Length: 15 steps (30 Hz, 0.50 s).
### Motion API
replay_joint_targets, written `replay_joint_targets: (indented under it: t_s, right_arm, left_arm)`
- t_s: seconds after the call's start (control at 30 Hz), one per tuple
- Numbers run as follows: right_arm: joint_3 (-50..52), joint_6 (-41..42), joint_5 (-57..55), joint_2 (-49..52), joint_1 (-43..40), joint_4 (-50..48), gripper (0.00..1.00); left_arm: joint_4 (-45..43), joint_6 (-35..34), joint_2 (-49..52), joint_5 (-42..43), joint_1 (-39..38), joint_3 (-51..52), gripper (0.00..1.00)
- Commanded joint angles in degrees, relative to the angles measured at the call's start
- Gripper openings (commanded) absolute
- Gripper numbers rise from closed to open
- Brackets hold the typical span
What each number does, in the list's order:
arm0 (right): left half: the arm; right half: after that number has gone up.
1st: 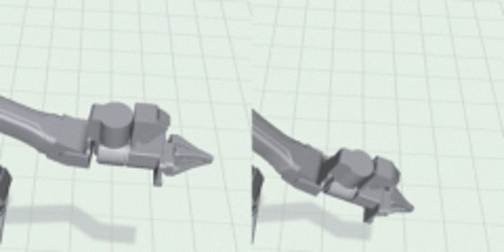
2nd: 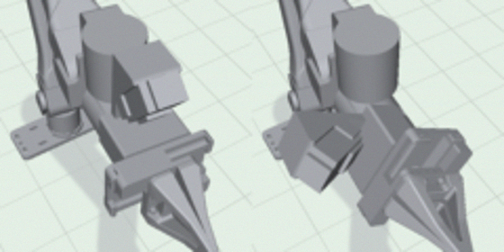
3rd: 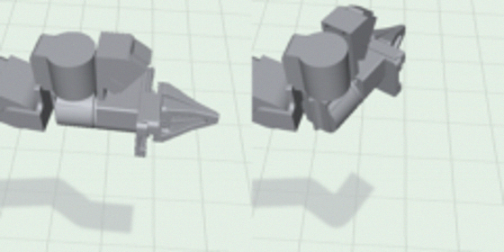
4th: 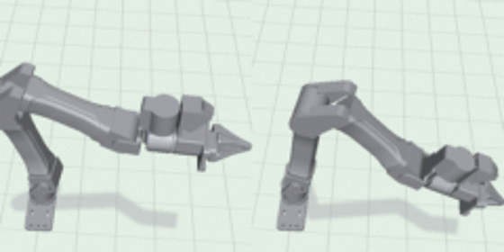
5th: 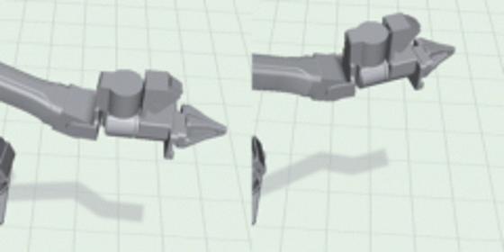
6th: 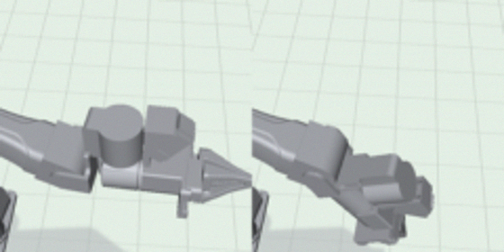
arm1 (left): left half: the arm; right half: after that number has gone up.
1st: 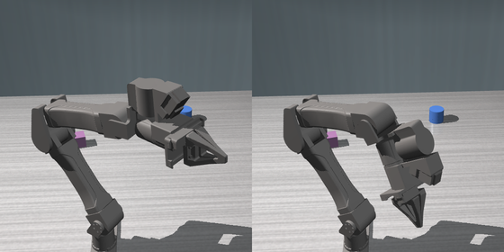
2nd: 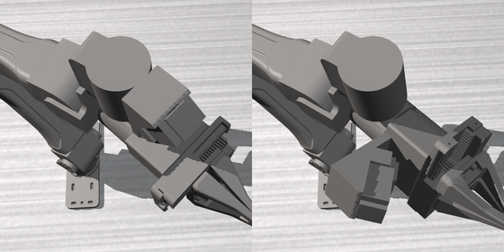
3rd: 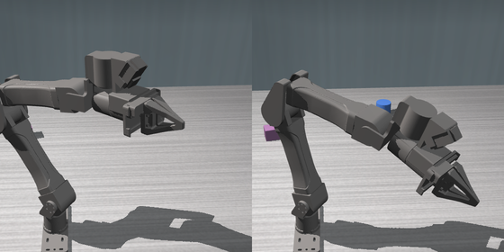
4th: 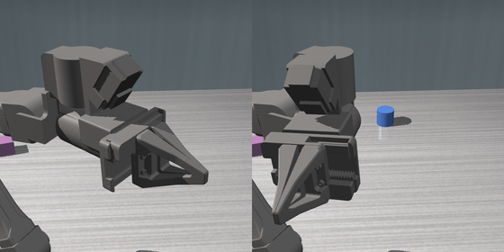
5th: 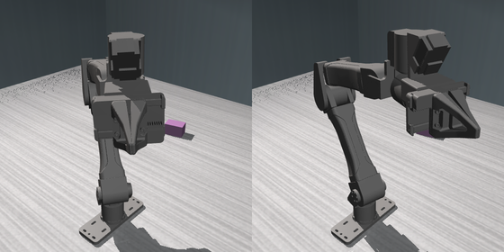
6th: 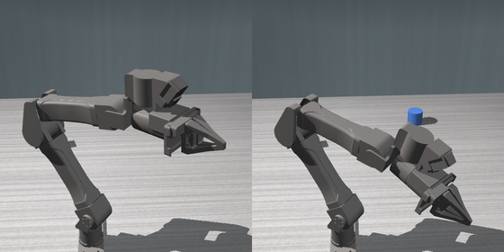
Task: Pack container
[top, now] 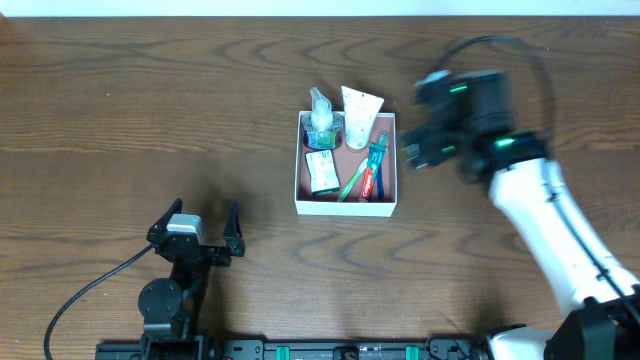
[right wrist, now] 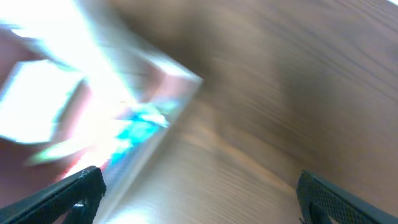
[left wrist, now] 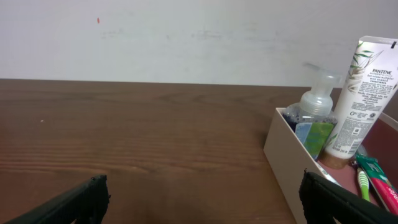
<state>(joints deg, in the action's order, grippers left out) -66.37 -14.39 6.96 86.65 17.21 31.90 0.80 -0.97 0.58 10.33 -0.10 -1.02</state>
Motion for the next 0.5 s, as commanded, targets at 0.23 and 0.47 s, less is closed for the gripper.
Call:
replay_joint_targets:
  t_s: [0.23,0.47]
  right_arm:
    - [0.42,-1.75,-0.28,-3.34,27.63,0.37,0.99]
    - [12.57,-4.68,-3.67,-17.18,26.88,-16.9,0.99]
  left_arm:
    - [2.29,1.16,-0.35,1.03,0.2,0.79,0.98]
    - [2.29,1.16,-0.35,1.03,0.2,0.79,0.98]
